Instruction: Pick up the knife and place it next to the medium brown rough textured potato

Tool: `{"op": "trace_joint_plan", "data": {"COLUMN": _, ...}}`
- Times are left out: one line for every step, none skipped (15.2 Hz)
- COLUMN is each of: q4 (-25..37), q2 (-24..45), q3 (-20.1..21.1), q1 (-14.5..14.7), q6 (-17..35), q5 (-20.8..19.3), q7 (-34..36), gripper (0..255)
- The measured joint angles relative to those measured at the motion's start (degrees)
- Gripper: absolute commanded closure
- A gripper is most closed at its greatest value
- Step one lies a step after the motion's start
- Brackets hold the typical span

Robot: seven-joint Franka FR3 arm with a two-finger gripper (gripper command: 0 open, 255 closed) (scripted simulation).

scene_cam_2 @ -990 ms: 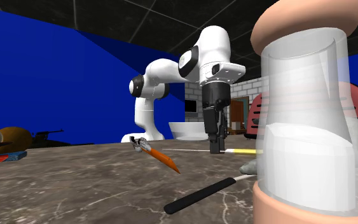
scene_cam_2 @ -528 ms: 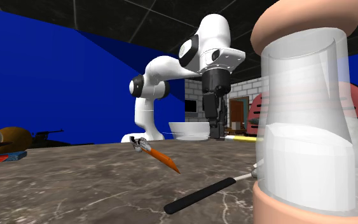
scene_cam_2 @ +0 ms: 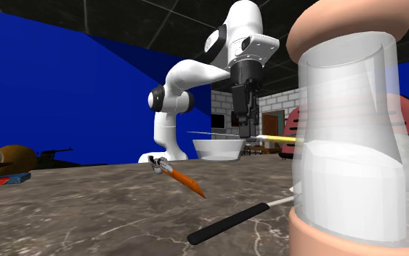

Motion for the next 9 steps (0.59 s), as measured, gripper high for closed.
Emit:
{"op": "trace_joint_plan", "data": {"q4": 1.35, "q2": 0.41, "q3": 0.03, "q1": 0.11, "q6": -0.96, "q5": -0.12, "q7": -0.06, "gripper": 255}}
{"op": "trace_joint_plan", "data": {"q4": 2.24, "q2": 0.58, "q3": 0.05, "q1": 0.17, "q6": -1.7, "q5": -0.17, "q7": -0.12, "gripper": 255}}
{"op": "trace_joint_plan", "data": {"q4": 3.39, "q2": 0.85, "q3": 0.09, "q1": 0.27, "q6": -2.58, "q5": -0.26, "q7": -0.16, "gripper": 255}}
{"op": "trace_joint_plan", "data": {"q4": 4.86, "q2": 1.37, "q3": 0.12, "q1": 0.41, "q6": -3.56, "q5": -0.42, "q7": -0.21, "gripper": 255}}
{"op": "trace_joint_plan", "data": {"q4": 6.41, "q2": 1.87, "q3": 0.18, "q1": 0.59, "q6": -4.64, "q5": -0.59, "q7": -0.21, "gripper": 255}}
{"op": "trace_joint_plan", "data": {"q4": 8.0, "q2": 2.44, "q3": 0.19, "q1": 0.71, "q6": -5.68, "q5": -0.76, "q7": -0.33, "gripper": 255}}
{"op": "trace_joint_plan", "data": {"q4": 9.15, "q2": 2.68, "q3": 0.2, "q1": 0.79, "q6": -6.59, "q5": -0.85, "q7": -0.44, "gripper": 255}}
{"op": "trace_joint_plan", "data": {"q4": 10.53, "q2": 3.03, "q3": 0.26, "q1": 0.97, "q6": -7.63, "q5": -0.99, "q7": -0.44, "gripper": 255}}
{"op": "trace_joint_plan", "data": {"q4": 11.91, "q2": 3.45, "q3": 0.3, "q1": 1.14, "q6": -8.62, "q5": -1.14, "q7": -0.5, "gripper": 255}}
